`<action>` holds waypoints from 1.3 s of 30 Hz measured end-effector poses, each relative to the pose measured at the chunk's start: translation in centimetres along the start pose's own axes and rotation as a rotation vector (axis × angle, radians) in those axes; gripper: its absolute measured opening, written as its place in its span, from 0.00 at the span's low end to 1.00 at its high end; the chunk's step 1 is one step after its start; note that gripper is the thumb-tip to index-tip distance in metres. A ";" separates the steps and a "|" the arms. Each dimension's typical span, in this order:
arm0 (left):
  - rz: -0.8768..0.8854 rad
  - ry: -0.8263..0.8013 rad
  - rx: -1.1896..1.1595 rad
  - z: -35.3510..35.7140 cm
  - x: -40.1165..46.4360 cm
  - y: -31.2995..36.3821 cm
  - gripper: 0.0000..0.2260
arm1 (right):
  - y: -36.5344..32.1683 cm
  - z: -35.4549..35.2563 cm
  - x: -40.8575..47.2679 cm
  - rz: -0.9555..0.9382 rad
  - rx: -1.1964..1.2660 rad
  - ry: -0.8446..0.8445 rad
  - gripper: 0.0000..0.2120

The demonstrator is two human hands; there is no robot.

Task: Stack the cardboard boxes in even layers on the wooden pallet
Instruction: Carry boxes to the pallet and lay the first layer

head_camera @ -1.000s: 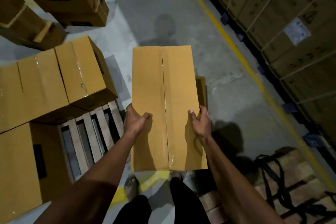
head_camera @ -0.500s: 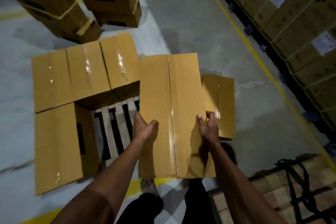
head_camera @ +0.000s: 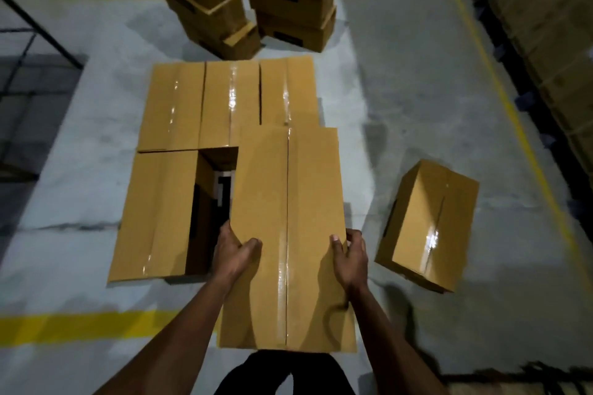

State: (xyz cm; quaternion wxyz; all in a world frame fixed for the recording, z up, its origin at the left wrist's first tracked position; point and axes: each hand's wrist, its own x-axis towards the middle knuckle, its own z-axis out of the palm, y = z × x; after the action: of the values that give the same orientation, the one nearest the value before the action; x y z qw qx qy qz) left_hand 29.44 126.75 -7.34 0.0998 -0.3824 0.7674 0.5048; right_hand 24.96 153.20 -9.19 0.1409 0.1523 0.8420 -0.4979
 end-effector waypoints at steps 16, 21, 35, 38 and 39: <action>-0.089 0.066 -0.044 -6.4 8.0 -10.0 0.42 | 1.6 14.3 3.1 -0.030 -0.130 -0.161 0.10; -0.130 0.060 -0.051 -7.3 13.5 -15.1 0.45 | 3.4 20.3 4.8 -0.030 -0.183 -0.189 0.07; -0.136 0.042 0.039 -6.6 29.9 -27.8 0.48 | 9.3 34.0 11.7 0.012 -0.186 -0.190 0.10; -0.114 0.052 0.093 -6.4 31.3 -27.2 0.46 | 9.0 35.6 13.2 0.003 -0.168 -0.191 0.09; -0.107 0.057 0.134 -6.3 31.6 -26.8 0.45 | 9.2 36.1 13.7 0.002 -0.166 -0.187 0.09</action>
State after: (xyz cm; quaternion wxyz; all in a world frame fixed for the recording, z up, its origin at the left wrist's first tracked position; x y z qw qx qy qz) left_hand 27.65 100.72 -40.11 0.1299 -0.4294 0.7805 0.4353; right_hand 19.17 127.15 -38.65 0.2311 0.0939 0.8634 -0.4386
